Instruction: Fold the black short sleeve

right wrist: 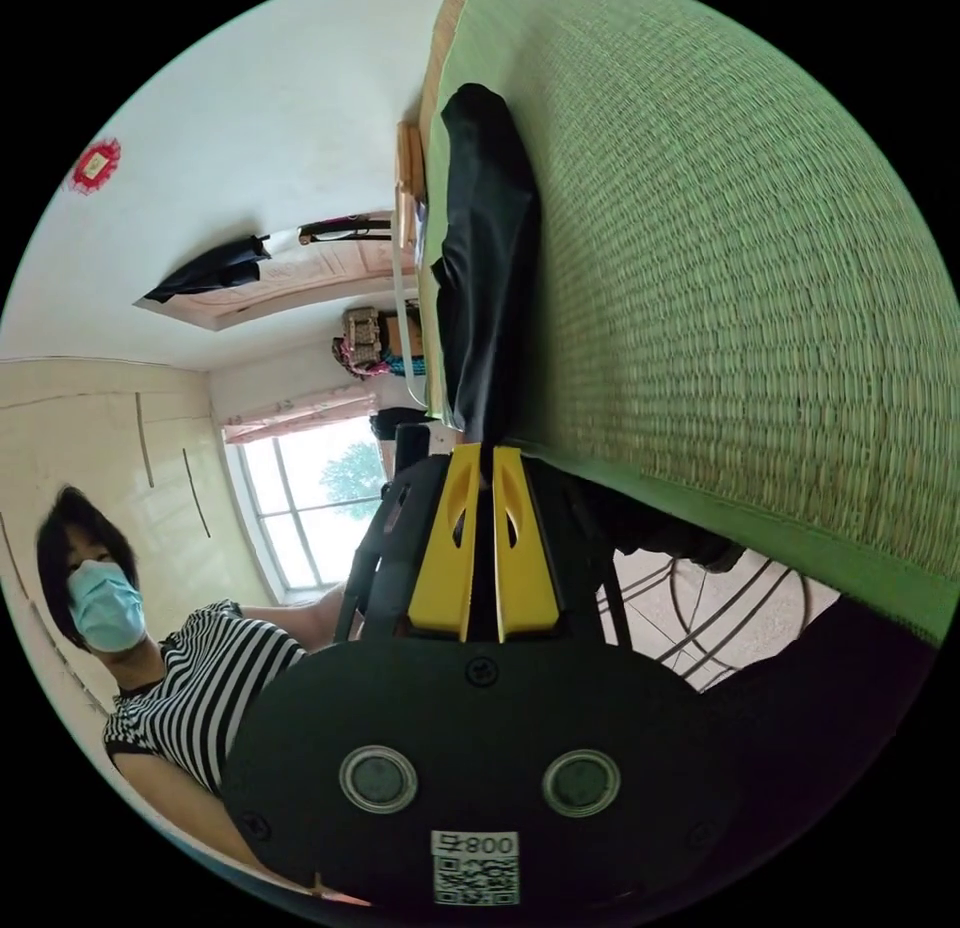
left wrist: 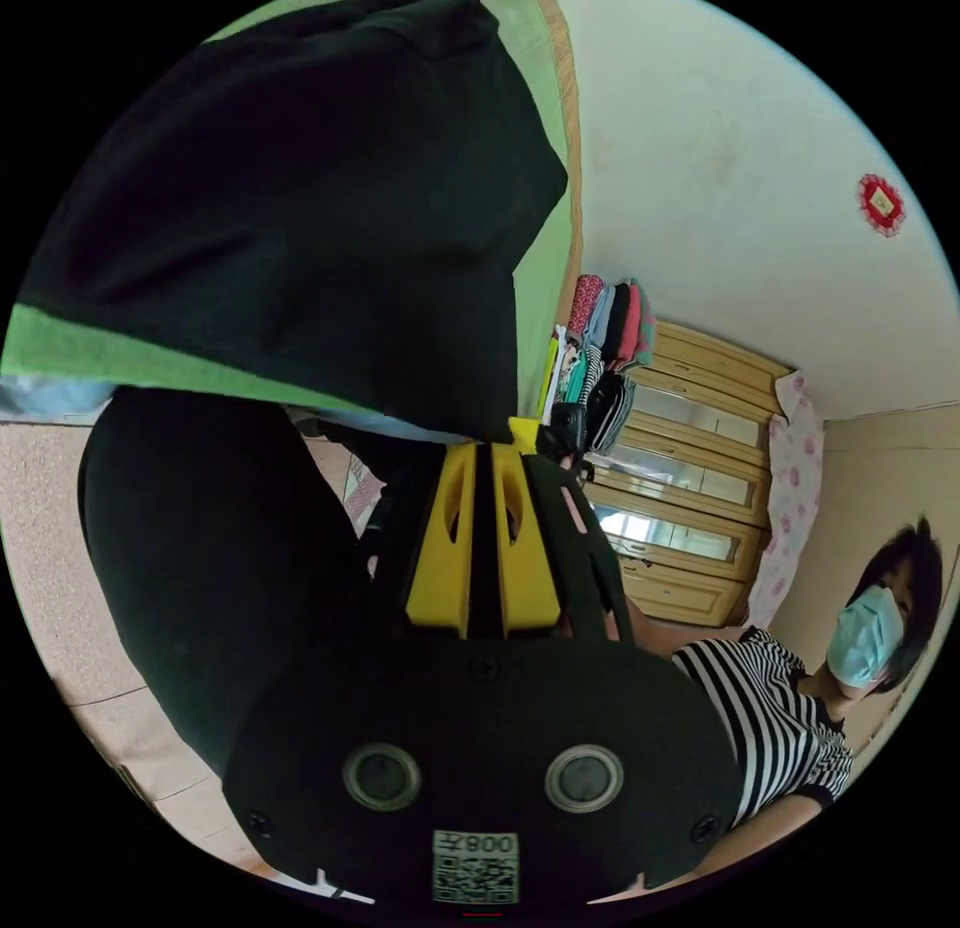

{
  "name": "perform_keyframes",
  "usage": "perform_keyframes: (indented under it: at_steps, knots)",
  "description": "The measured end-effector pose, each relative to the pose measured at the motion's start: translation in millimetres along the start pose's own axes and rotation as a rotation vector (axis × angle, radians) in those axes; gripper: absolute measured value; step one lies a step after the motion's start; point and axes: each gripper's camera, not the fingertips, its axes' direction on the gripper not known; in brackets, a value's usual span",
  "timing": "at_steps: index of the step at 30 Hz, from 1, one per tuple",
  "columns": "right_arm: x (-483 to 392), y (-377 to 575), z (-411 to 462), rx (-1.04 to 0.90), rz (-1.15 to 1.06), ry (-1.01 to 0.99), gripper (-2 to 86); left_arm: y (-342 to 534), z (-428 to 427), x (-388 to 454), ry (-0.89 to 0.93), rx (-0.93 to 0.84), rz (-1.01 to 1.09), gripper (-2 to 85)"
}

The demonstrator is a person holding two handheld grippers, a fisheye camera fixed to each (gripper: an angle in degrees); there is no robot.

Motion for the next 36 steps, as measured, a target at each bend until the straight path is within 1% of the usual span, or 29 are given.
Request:
perform_keyframes:
  at_steps: [3,6,11,14,17,23,28,36]
  knots:
    - [-2,-5,1,0.010,-0.009,-0.035,2.2,1,-11,-6,0.031,0.033,-0.008,3.3]
    - [-7,-11,4,0.012,-0.025,-0.052,2.1,7,-26,-16,0.102,0.112,-0.033,3.4]
    - [-19,-26,13,0.006,-0.053,-0.077,2.0,24,-53,-49,0.262,0.327,-0.133,4.1]
    - [-27,-35,18,-0.002,-0.078,-0.074,1.9,30,-60,-60,0.294,0.413,-0.159,4.9]
    - [-33,-44,22,-0.004,-0.098,-0.083,1.9,31,-60,-68,0.328,0.462,-0.176,6.7]
    - [-37,-55,27,-0.008,-0.131,-0.084,1.9,27,-52,-86,0.420,0.527,-0.231,9.4]
    - [-30,-60,27,-0.009,-0.146,-0.085,1.9,27,-49,-96,0.458,0.584,-0.253,9.9]
    - [-3,-58,18,0.002,-0.148,-0.101,1.9,23,-34,-104,0.443,0.555,-0.272,9.2]
